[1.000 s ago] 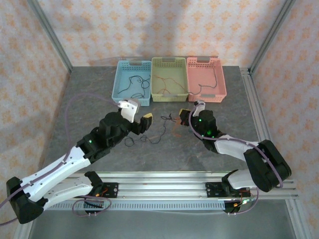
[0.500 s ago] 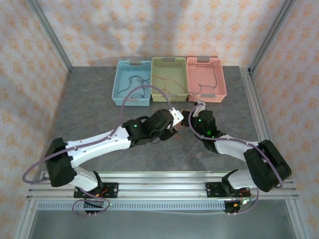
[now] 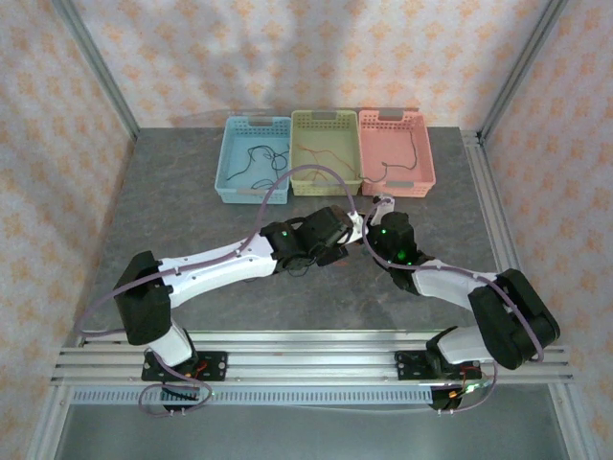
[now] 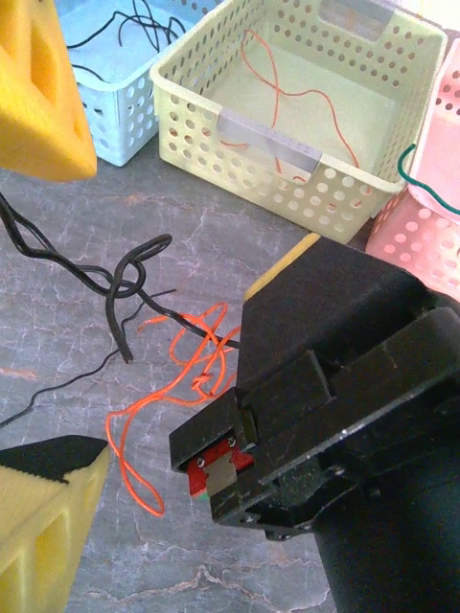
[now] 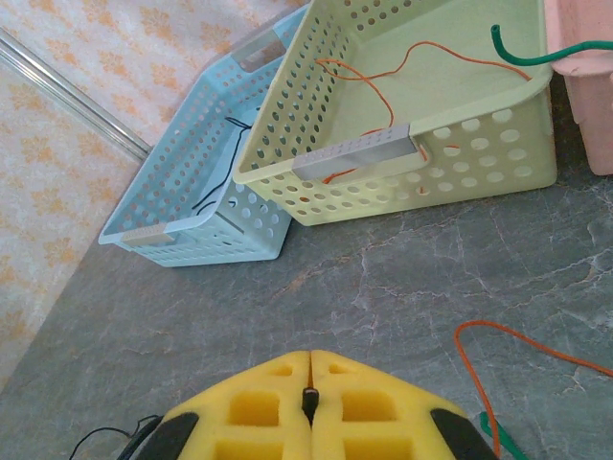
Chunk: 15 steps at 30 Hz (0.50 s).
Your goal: Untangle the cables
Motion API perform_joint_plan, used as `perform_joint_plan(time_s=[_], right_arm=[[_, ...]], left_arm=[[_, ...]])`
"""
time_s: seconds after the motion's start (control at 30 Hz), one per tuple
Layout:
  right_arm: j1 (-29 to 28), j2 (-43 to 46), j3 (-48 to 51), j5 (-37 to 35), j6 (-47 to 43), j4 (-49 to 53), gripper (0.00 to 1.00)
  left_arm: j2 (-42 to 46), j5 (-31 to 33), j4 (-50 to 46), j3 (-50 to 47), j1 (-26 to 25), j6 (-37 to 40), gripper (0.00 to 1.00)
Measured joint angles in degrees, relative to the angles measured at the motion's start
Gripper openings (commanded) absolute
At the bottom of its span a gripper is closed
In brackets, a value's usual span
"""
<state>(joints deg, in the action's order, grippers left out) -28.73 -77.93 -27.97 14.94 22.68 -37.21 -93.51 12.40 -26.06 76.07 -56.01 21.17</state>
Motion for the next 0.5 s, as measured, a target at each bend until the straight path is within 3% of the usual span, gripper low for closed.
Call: perform_joint_plan(time_s=[0.33,0.43,0.5], right_arm=[[0.00,0.00,0.00,0.02,0.00,0.37,0.00],[0.00,0.00,0.00,0.02,0.00,0.37,0.00],[0.04,0.00,-0.11,-0.26,-0.02,0.35,0.00]], left_arm=[[-4.42,-0.13,4.72,-0.17,1.68,1.51,0.61],[-4.52,-0.11,6.62,-0.48,2.51,1.68,0.47],[-4.52,-0.20,7.72,-0.63,2.75,1.92,0.29]])
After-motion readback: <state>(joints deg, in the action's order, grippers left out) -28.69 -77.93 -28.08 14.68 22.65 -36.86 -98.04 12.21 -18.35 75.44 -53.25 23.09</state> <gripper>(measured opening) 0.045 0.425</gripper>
